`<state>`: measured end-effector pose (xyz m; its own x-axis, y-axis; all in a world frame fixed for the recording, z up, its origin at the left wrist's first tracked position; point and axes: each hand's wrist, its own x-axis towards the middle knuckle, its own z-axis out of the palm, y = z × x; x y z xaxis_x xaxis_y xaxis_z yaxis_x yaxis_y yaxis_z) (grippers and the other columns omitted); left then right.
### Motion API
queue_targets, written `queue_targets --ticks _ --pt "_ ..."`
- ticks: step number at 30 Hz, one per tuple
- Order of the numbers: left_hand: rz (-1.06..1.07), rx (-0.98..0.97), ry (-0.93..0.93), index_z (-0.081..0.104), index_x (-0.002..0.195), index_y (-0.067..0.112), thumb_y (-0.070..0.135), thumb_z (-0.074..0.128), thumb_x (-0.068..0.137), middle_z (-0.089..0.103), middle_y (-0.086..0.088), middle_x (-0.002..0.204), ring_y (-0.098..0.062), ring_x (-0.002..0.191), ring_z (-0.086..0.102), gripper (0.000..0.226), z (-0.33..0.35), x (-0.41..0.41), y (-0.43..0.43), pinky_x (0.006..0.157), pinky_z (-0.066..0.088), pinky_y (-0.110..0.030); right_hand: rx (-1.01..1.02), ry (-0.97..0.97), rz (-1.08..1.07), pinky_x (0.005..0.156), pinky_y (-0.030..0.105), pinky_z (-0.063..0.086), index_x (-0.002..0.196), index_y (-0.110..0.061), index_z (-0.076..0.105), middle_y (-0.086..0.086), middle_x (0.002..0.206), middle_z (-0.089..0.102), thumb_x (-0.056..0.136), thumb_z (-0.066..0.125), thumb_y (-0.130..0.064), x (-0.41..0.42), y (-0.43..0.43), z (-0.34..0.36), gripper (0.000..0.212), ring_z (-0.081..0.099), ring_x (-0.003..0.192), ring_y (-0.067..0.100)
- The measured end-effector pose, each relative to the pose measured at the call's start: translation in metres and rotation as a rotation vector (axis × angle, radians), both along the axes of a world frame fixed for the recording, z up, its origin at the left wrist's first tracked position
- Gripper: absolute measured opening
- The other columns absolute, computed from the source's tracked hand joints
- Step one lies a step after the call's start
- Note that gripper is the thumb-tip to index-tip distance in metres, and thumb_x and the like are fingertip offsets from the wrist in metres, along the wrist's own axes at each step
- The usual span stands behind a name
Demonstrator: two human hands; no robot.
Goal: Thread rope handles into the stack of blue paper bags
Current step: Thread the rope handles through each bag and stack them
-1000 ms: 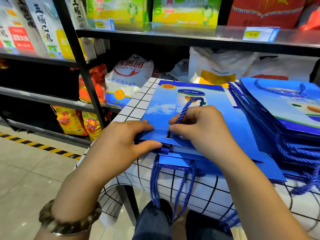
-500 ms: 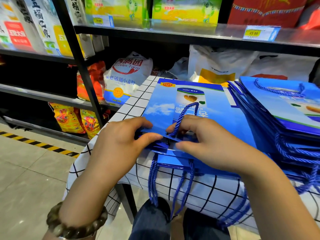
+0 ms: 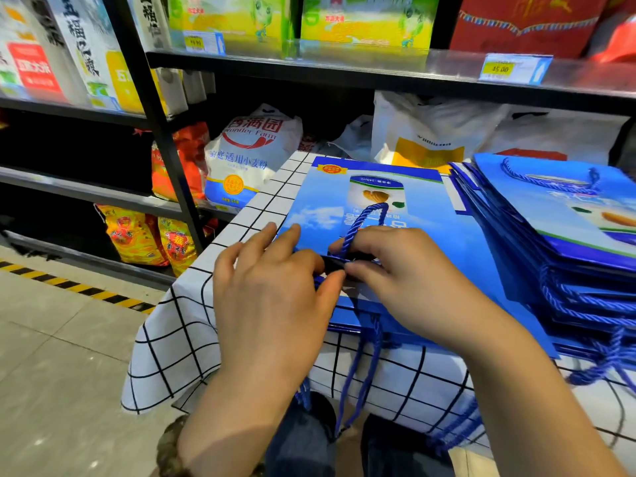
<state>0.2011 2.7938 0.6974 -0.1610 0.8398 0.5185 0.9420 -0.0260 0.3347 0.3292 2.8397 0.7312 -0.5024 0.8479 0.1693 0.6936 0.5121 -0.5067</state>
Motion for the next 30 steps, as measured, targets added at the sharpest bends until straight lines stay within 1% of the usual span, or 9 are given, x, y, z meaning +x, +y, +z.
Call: queue_targets --ticks 7,10,14,17,20,22,24,27,30 --pt "0.089 -0.03 0.086 0.071 0.063 0.019 0.035 0.055 0.072 0.068 -0.008 0.11 -0.031 0.112 0.057 0.025 0.001 0.008 0.004 0.093 0.023 -0.043 0.042 0.064 -0.031 0.076 0.046 0.05 0.092 -0.01 0.063 0.007 0.093 0.065 0.087 0.05 -0.017 -0.003 -0.001 -0.006 0.015 0.058 0.091 0.03" --pt "0.103 -0.034 0.096 0.069 0.063 0.018 0.036 0.046 0.073 0.067 -0.007 0.114 -0.03 0.114 0.055 0.031 -0.002 0.009 0.006 0.092 0.022 -0.044 0.064 0.07 -0.055 0.077 0.044 0.05 0.093 -0.013 0.063 0.005 0.095 0.067 0.087 0.051 -0.017 -0.004 -0.002 -0.007 0.014 0.058 0.093 0.029" --pt "0.086 0.013 0.091 0.065 0.063 0.016 0.03 0.049 0.073 0.066 -0.008 0.115 -0.03 0.114 0.056 0.023 -0.004 0.008 0.008 0.093 0.022 -0.044 0.135 0.068 -0.083 0.075 0.042 0.049 0.097 -0.016 0.06 0.005 0.098 0.068 0.089 0.051 -0.02 -0.005 -0.007 -0.006 0.012 0.058 0.096 0.031" --pt "0.013 0.025 0.135 0.062 0.063 0.014 0.029 0.042 0.074 0.068 -0.012 0.109 -0.031 0.11 0.06 0.026 -0.004 0.007 0.005 0.096 0.038 -0.048 0.172 0.053 -0.126 0.08 0.039 0.048 0.11 -0.026 0.058 -0.003 0.109 0.066 0.091 0.049 -0.02 -0.003 -0.009 -0.006 0.022 0.057 0.105 0.024" --pt "-0.069 -0.004 0.196 0.061 0.064 0.016 0.03 0.035 0.074 0.07 -0.013 0.103 -0.031 0.103 0.064 0.031 -0.004 0.005 0.0 0.085 0.045 -0.056 0.1 0.099 -0.109 0.087 0.038 0.048 0.114 -0.03 0.06 -0.013 0.102 0.064 0.088 0.053 -0.018 0.001 -0.008 -0.004 0.029 0.057 0.105 0.015" --pt "-0.1 -0.006 0.211 0.061 0.068 0.017 0.031 0.038 0.077 0.07 -0.01 0.101 -0.03 0.102 0.065 0.028 -0.006 0.001 -0.002 0.085 0.047 -0.053 -0.006 0.148 -0.07 0.089 0.038 0.047 0.112 -0.028 0.062 -0.015 0.094 0.063 0.088 0.055 -0.02 0.005 -0.004 -0.004 0.027 0.059 0.1 0.013" --pt "-0.13 0.022 0.207 0.062 0.069 0.018 0.03 0.047 0.077 0.071 -0.007 0.099 -0.028 0.099 0.066 0.021 -0.011 -0.003 -0.003 0.087 0.046 -0.052 -0.053 0.136 -0.071 0.091 0.034 0.045 0.116 -0.032 0.06 -0.012 0.102 0.064 0.091 0.051 -0.023 0.01 0.0 -0.004 0.028 0.057 0.103 0.011" --pt "-0.148 0.073 0.135 0.061 0.067 0.018 0.03 0.053 0.076 0.071 -0.001 0.088 -0.023 0.086 0.068 0.017 -0.016 -0.006 -0.004 0.085 0.049 -0.044 -0.021 -0.071 -0.011 0.093 0.038 0.043 0.129 -0.042 0.047 -0.006 0.114 0.056 0.095 0.041 -0.017 0.011 0.007 -0.007 0.042 0.05 0.112 0.017" --pt "-0.165 0.078 -0.017 0.056 0.073 0.018 0.029 0.057 0.073 0.067 0.002 0.076 -0.022 0.07 0.064 0.011 -0.017 -0.009 -0.006 0.067 0.046 -0.025 0.013 -0.269 0.062 0.085 0.033 0.041 0.131 -0.045 0.043 -0.006 0.095 0.036 0.096 0.041 -0.02 0.003 0.01 -0.008 0.043 0.046 0.108 0.02"
